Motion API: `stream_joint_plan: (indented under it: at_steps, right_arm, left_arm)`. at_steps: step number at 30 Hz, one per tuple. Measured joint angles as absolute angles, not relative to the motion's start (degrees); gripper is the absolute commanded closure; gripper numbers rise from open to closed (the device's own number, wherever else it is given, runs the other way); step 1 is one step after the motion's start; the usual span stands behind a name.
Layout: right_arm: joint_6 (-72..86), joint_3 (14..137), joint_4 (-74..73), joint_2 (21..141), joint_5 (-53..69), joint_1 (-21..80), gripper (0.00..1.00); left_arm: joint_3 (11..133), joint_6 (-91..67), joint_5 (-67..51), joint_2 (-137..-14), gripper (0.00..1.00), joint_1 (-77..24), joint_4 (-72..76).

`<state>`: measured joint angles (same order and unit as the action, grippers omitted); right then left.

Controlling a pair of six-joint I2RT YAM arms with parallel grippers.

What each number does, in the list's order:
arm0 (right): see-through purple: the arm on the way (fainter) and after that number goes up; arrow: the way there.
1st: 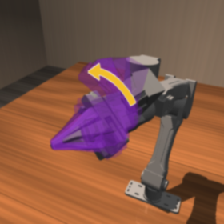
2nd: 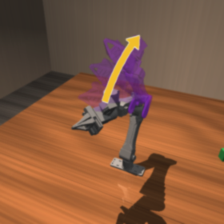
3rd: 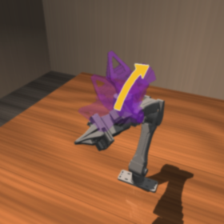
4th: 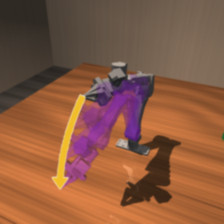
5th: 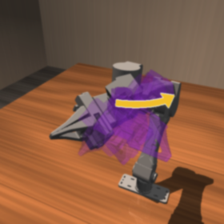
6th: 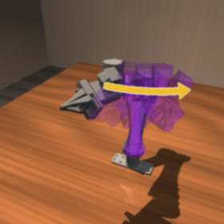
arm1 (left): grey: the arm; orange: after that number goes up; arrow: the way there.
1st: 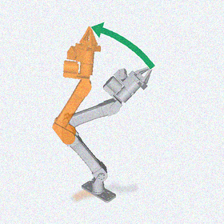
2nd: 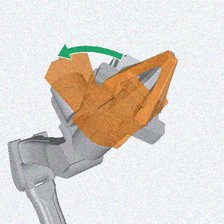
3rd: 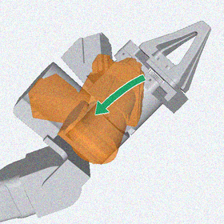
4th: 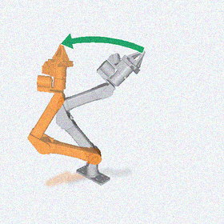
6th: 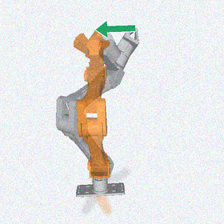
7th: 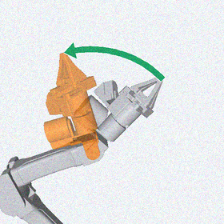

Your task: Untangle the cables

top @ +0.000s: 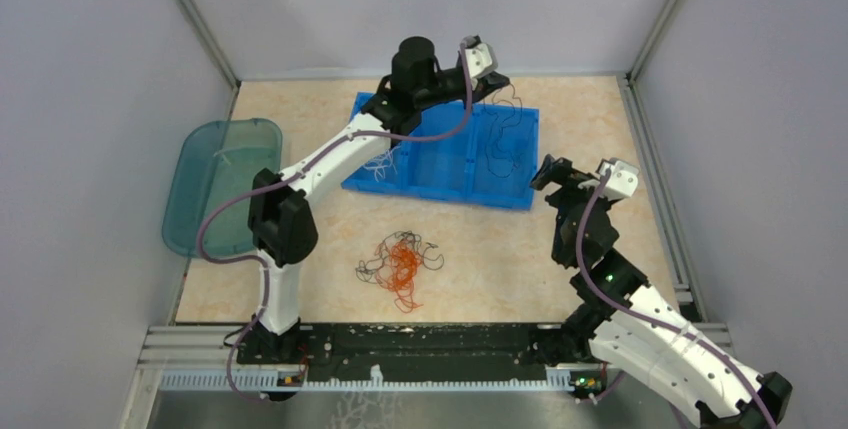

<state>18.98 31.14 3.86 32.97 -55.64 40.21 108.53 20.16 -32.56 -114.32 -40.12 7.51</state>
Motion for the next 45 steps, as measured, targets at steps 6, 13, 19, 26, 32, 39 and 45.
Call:
stream_joint_plan:
  at_steps: [6, 13, 19, 26, 32, 39, 45]
  right_arm:
    - [18.02, 31.11, 4.91, 32.97, -55.33, 38.72, 0.1]
    - [18.22, 30.74, 5.06, 33.12, -54.11, 37.91, 0.1]
    - [18.83, 30.65, 4.82, 33.71, -53.28, 37.54, 0.1]
    - [20.18, 30.87, 3.68, 34.57, -52.21, 37.3, 0.1]
    - [22.24, 32.42, -0.25, 36.51, -50.57, 37.28, 0.1]
    - [22.48, 37.3, -2.22, 41.69, -46.89, 35.75, 0.12]
    - [21.61, 41.17, 1.48, 52.03, -25.76, 34.96, 0.18]
  left_arm:
    - [110.65, 20.38, -32.62, -118.58, 1.0, -40.91, 7.33]
    - [109.27, 22.06, -30.0, -121.08, 0.43, -41.06, 6.92]
    - [110.54, 23.86, -27.44, -123.5, 0.14, -41.12, 4.43]
    - [118.41, 29.54, -27.33, -124.81, 0.01, -41.15, -6.85]
    - [120.57, 32.16, -26.81, -123.39, 0.0, -41.04, -13.02]
    - [121.97, 30.63, -25.87, -119.9, 0.0, -38.65, -25.1]
    - [115.79, 29.56, -28.4, -107.63, 0.0, -27.14, -38.0]
